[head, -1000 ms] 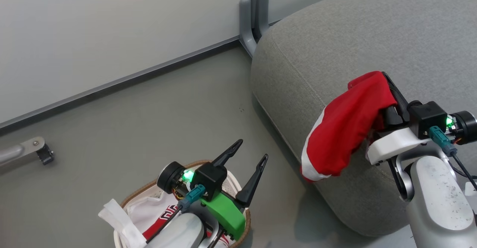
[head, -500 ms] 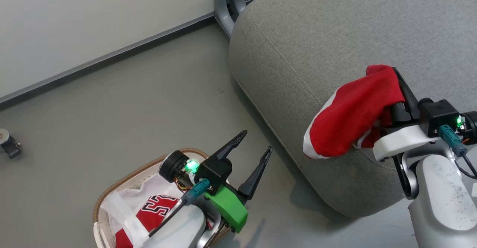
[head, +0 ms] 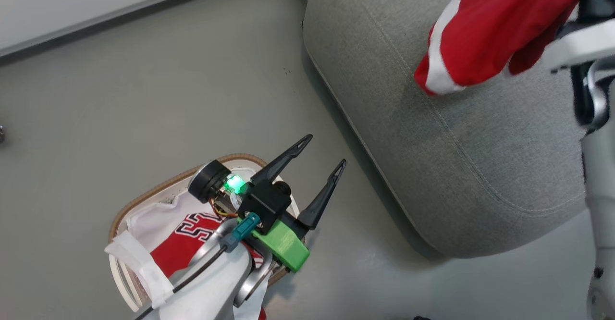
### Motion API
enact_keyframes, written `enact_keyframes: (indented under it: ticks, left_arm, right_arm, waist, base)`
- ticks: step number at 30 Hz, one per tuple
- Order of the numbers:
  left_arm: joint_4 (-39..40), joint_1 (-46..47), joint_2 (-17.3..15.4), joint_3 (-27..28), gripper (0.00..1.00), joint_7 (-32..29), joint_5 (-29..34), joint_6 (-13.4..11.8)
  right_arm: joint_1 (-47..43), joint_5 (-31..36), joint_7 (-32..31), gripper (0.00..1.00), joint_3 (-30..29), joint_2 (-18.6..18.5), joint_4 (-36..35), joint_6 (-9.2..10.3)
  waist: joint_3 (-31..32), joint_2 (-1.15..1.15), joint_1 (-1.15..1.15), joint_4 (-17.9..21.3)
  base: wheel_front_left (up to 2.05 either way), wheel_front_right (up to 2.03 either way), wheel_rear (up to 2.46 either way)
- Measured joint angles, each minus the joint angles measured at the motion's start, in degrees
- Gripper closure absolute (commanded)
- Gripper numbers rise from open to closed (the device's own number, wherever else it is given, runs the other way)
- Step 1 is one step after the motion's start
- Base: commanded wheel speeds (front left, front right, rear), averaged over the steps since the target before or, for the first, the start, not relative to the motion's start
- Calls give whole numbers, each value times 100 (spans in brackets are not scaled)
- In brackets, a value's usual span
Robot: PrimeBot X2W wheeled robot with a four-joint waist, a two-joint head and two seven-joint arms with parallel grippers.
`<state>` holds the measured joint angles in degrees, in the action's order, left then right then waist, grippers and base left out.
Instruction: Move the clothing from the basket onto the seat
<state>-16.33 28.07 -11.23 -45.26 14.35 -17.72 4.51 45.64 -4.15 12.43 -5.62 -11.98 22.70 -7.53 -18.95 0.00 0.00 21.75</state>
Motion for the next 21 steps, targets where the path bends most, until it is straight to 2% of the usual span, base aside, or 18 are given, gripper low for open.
enact_keyframes:
  ticks: [2,8,14,16,21]
  left_arm:
    - [159,74,-73,4,0,-53,47,-26]
    - [733,274,-314,18,0,-313,226,-112]
    - [1158,333,-424,67,0,-442,286,-247]
    - [1299,357,-465,45,0,-477,324,-257]
    - [1439,450,-478,-19,0,-504,381,-258]
  right_arm:
    - [422,-234,-151,100,-64,-120,113,0]
    - [1789,-589,-781,100,-482,-805,400,1]
    - [2601,-264,-1079,100,-846,-1269,715,1]
    - [2737,59,-1106,100,-1089,-1461,977,0]
    - [2770,427,-905,100,-1748,-1582,1561,0]
  waist:
    - [-144,0,0,-43]
    - [-730,0,1,-250]
    - [-1273,0,1,-514]
    - [-1537,0,1,-651]
    - [-1917,0,1,-911]
  base:
    - [0,0,0]
    - [0,0,0]
    - [0,0,0]
    - [0,0,0]
    - [0,0,0]
